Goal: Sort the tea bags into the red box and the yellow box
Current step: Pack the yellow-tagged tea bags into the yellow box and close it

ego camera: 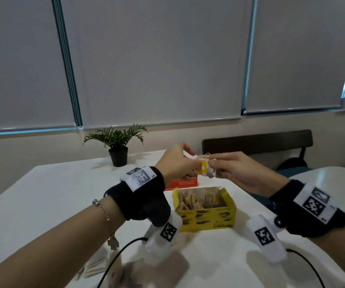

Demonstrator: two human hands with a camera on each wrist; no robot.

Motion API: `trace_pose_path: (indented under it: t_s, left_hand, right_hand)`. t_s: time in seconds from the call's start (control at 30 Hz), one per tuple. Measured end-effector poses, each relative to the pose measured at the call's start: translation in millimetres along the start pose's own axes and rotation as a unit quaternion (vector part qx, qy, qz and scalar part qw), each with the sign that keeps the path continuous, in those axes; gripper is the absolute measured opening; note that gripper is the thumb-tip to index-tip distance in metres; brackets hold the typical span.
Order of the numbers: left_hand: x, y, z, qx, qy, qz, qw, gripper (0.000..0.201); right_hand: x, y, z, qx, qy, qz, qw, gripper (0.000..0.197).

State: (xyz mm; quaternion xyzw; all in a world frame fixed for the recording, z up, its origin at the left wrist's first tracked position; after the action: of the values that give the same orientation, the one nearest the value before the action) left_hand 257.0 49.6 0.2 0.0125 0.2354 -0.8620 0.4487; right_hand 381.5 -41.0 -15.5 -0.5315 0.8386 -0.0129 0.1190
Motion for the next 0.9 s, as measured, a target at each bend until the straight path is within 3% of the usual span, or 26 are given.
trace_pose_path:
  t_s: [0.17, 0.33, 0.5, 0.73, 0.8, 0.9]
  left_hand:
    - [4, 34, -14, -0.12, -0.001, -0.087, 0.989, 0.032]
    - [5, 61, -28, -0.253, 0.024, -0.142, 0.957, 0.012]
    - [6, 74, -39, -0.301, -0.003, -0.175, 0.937, 0.017]
    - [5, 83, -50, -0.447, 0.021, -0.177, 0.877, 0.031]
    - [4, 83, -50, -0.454, 0.025, -0.177, 0.873, 0.03]
    - [4, 82, -49, -0.455, 0.028, -0.19, 0.869, 0.032]
  right_hand:
    - [8, -18, 23, 0.139, 0.041, 0.006, 0.989, 0.03]
    - [4, -30, 40, 0.211, 0.066, 0.042, 0.974, 0.041]
    - [2, -27, 43, 0.352, 0.042, 0.055, 0.933, 0.033]
    - [10, -8, 31, 0.465, -0.045, -0.004, 0.884, 0.011]
    - [14, -1, 31, 0.482, -0.045, -0.052, 0.873, 0.015]
    - [20, 9, 40, 0.535, -0.012, -0.143, 0.833, 0.025]
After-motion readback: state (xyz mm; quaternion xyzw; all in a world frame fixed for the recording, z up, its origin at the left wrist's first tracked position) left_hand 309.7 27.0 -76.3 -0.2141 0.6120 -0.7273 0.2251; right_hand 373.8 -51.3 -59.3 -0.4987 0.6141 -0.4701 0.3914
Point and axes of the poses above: each hand's wrist, its own x-axis away from the middle knuckle, its own y-axis out of the palm, z = x × y, the point moved 6 cm from there along -x, towards the middle knuckle, and after that the axes turned 7 degrees about z, right-handed, at the moved point
